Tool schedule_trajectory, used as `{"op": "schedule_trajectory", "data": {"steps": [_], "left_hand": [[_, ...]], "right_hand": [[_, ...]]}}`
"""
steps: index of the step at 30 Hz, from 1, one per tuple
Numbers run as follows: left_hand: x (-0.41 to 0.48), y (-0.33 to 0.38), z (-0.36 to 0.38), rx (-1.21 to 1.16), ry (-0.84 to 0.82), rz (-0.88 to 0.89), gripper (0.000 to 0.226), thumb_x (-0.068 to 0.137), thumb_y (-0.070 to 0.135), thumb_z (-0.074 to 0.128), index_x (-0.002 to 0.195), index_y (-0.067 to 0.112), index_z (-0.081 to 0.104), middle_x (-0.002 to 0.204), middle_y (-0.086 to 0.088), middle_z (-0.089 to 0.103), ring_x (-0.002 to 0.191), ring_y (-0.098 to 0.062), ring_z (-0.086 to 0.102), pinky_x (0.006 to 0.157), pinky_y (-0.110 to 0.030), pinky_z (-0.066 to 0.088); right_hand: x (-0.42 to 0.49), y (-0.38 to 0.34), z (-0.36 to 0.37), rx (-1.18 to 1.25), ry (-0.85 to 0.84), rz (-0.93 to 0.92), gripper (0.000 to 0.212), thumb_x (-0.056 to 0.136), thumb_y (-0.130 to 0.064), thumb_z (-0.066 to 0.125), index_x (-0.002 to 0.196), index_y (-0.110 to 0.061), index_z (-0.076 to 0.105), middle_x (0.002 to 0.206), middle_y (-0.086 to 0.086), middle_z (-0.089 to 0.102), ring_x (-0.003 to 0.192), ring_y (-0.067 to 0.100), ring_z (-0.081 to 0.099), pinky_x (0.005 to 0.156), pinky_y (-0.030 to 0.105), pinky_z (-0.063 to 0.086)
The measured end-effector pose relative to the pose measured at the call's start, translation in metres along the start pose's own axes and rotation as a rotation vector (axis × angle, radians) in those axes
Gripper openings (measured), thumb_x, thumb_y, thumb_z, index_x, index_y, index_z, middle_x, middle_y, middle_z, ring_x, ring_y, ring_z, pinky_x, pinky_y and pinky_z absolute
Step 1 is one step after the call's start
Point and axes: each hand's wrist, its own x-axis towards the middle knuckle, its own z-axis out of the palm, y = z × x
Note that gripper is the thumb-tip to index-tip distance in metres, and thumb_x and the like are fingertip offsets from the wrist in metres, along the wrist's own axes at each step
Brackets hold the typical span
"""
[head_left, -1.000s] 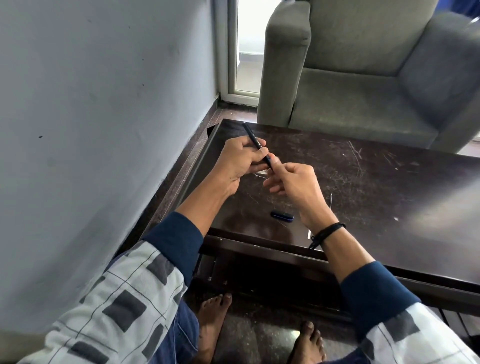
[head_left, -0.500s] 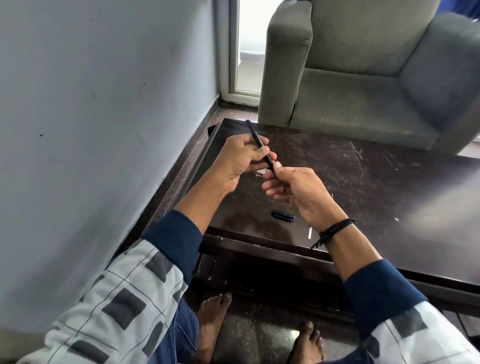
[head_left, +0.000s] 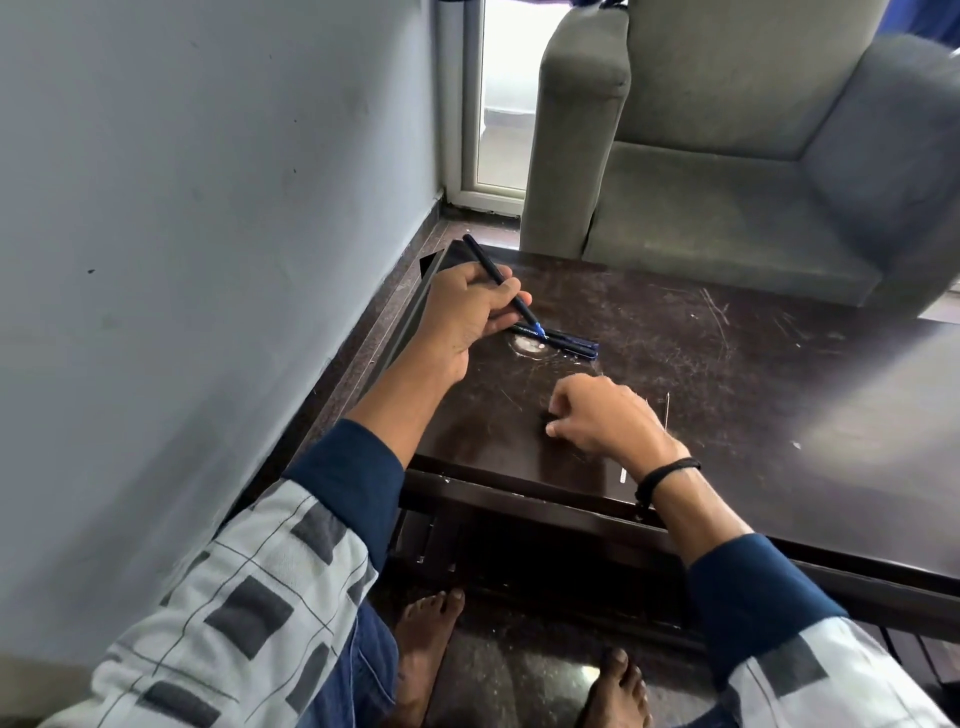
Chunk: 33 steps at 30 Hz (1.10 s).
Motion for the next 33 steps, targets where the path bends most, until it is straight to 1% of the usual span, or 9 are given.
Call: {"op": "schedule_trajectory", "data": {"steps": [3, 6, 9, 11, 13, 15, 21, 25, 33], "left_hand": [[0.001, 0.0, 0.0, -0.002, -0.004, -0.008, 0.01, 0.095, 0.003, 0.065, 0.103, 0.008, 0.065, 0.086, -0.008, 0.076, 0.089, -0.02, 0.076, 0.074, -0.027, 0.061], [0.001, 0.0, 0.0, 0.022, -0.02, -0.016, 0.01, 0.095, 0.005, 0.064, 0.105, 0.009, 0.065, 0.088, -0.01, 0.076, 0.089, -0.021, 0.076, 0.077, -0.031, 0.062], [-0.001, -0.001, 0.003, 0.048, -0.029, -0.025, 0.01, 0.096, 0.005, 0.064, 0.105, 0.01, 0.064, 0.09, -0.011, 0.076, 0.086, -0.021, 0.076, 0.079, -0.034, 0.063], [-0.002, -0.002, 0.003, 0.058, -0.029, -0.021, 0.011, 0.096, 0.006, 0.064, 0.106, 0.009, 0.065, 0.092, -0.012, 0.076, 0.085, -0.021, 0.076, 0.078, -0.035, 0.063], [-0.002, -0.002, 0.003, 0.066, -0.029, -0.02, 0.012, 0.096, 0.006, 0.064, 0.108, 0.008, 0.065, 0.094, -0.013, 0.076, 0.085, -0.021, 0.077, 0.076, -0.035, 0.064], [-0.002, -0.004, 0.005, 0.077, -0.035, -0.021, 0.015, 0.096, 0.006, 0.064, 0.11, 0.005, 0.065, 0.094, -0.014, 0.076, 0.084, -0.021, 0.077, 0.075, -0.035, 0.064], [-0.008, -0.011, 0.015, 0.13, -0.099, -0.025, 0.012, 0.093, 0.003, 0.067, 0.104, 0.006, 0.064, 0.093, -0.015, 0.076, 0.082, -0.019, 0.077, 0.068, -0.031, 0.062], [-0.011, -0.017, 0.02, 0.116, -0.115, -0.044, 0.012, 0.093, -0.001, 0.065, 0.104, 0.004, 0.062, 0.094, -0.018, 0.075, 0.08, -0.018, 0.076, 0.067, -0.029, 0.062], [-0.015, -0.026, 0.031, 0.04, -0.098, -0.087, 0.014, 0.093, -0.005, 0.063, 0.106, 0.001, 0.06, 0.093, -0.019, 0.072, 0.073, -0.013, 0.074, 0.062, -0.026, 0.06]], "right_hand": [[0.005, 0.002, -0.008, 0.419, 0.143, 0.024, 0.012, 0.089, -0.034, 0.075, 0.098, -0.032, 0.066, 0.099, -0.005, 0.072, 0.093, 0.023, 0.069, 0.082, 0.031, 0.052], [0.006, 0.001, -0.011, 0.617, 0.274, 0.014, 0.012, 0.088, -0.034, 0.076, 0.095, -0.03, 0.067, 0.089, -0.009, 0.071, 0.081, 0.019, 0.073, 0.078, 0.044, 0.062], [0.003, -0.001, -0.009, 0.601, 0.358, -0.007, 0.013, 0.088, -0.034, 0.076, 0.097, -0.029, 0.068, 0.088, -0.01, 0.07, 0.078, 0.016, 0.071, 0.077, 0.042, 0.061], [0.001, -0.003, -0.009, 0.572, 0.377, -0.017, 0.014, 0.089, -0.035, 0.076, 0.099, -0.028, 0.068, 0.086, -0.012, 0.069, 0.076, 0.012, 0.067, 0.068, 0.03, 0.056], [-0.001, -0.004, -0.011, 0.537, 0.38, -0.019, 0.015, 0.09, -0.035, 0.076, 0.101, -0.028, 0.068, 0.085, -0.014, 0.067, 0.076, 0.006, 0.062, 0.061, 0.019, 0.044], [-0.001, -0.004, -0.012, 0.541, 0.382, -0.021, 0.017, 0.09, -0.036, 0.076, 0.103, -0.027, 0.069, 0.084, -0.014, 0.066, 0.076, 0.006, 0.061, 0.061, 0.022, 0.042], [-0.001, -0.006, -0.011, 0.603, 0.456, -0.013, 0.017, 0.09, -0.035, 0.076, 0.103, -0.024, 0.075, 0.084, -0.013, 0.069, 0.078, 0.012, 0.066, 0.073, 0.031, 0.053], [0.0, -0.005, -0.008, 0.588, 0.484, -0.002, 0.013, 0.09, -0.029, 0.077, 0.102, -0.023, 0.075, 0.084, -0.014, 0.066, 0.082, 0.012, 0.063, 0.075, 0.028, 0.045], [0.002, 0.003, -0.008, 0.603, 0.497, 0.016, 0.009, 0.086, -0.023, 0.08, 0.094, -0.024, 0.074, 0.073, -0.018, 0.06, 0.075, 0.01, 0.062, 0.068, 0.028, 0.043]]}}
